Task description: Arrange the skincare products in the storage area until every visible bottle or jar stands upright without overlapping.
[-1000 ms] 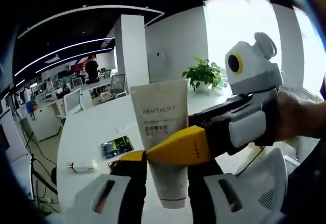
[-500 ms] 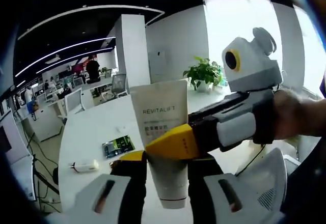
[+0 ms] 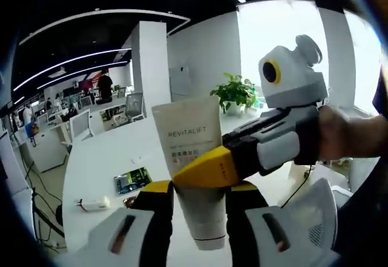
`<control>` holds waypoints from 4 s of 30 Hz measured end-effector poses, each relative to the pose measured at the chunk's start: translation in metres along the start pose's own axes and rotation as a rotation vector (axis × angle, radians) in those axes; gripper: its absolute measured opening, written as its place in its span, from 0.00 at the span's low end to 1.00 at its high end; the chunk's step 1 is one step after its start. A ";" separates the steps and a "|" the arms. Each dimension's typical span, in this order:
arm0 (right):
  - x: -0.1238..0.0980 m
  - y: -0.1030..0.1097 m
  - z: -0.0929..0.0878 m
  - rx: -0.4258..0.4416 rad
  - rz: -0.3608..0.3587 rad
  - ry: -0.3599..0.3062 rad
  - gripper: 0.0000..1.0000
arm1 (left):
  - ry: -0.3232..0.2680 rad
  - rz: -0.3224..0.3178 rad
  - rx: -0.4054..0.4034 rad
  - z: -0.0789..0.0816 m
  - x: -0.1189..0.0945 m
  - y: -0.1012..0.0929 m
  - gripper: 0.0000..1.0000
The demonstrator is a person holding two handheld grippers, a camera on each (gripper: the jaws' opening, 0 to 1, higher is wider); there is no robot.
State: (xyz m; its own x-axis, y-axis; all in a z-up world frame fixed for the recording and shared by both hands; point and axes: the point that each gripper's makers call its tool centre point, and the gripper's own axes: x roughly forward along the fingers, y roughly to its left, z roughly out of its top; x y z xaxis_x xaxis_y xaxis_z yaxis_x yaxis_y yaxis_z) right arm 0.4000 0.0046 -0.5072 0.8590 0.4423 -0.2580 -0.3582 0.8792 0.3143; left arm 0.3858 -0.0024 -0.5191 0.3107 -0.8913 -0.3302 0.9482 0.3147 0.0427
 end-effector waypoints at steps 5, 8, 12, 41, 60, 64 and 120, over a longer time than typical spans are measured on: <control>-0.010 -0.001 0.003 -0.078 0.029 0.019 0.06 | -0.038 -0.083 -0.066 0.006 0.001 -0.005 0.38; -0.019 0.001 0.009 -0.158 0.065 0.036 0.06 | -0.091 -0.153 -0.109 0.016 -0.001 -0.013 0.47; -0.028 0.007 0.017 -0.208 0.138 0.036 0.06 | -0.107 -0.249 -0.127 0.022 -0.004 -0.020 0.50; -0.047 0.065 0.059 -0.355 0.560 -0.029 0.06 | -0.192 -0.529 -0.096 0.056 -0.029 -0.036 0.25; -0.040 0.059 0.056 -0.368 0.492 -0.076 0.13 | -0.232 -0.473 -0.090 0.056 -0.033 -0.028 0.22; -0.041 0.057 0.056 -0.351 0.482 -0.083 0.13 | -0.240 -0.478 -0.093 0.058 -0.033 -0.029 0.22; 0.013 -0.004 -0.028 -0.321 0.476 -0.090 0.06 | 0.103 -0.075 -0.187 -0.094 -0.049 0.020 0.99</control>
State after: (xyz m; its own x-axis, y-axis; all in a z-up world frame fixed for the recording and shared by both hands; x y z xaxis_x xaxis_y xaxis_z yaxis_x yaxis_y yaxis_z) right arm 0.4025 0.0122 -0.5379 0.5987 0.7976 -0.0734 -0.7937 0.6031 0.0799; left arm 0.3832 0.0778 -0.5908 0.2223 -0.8796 -0.4207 0.9368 0.3122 -0.1579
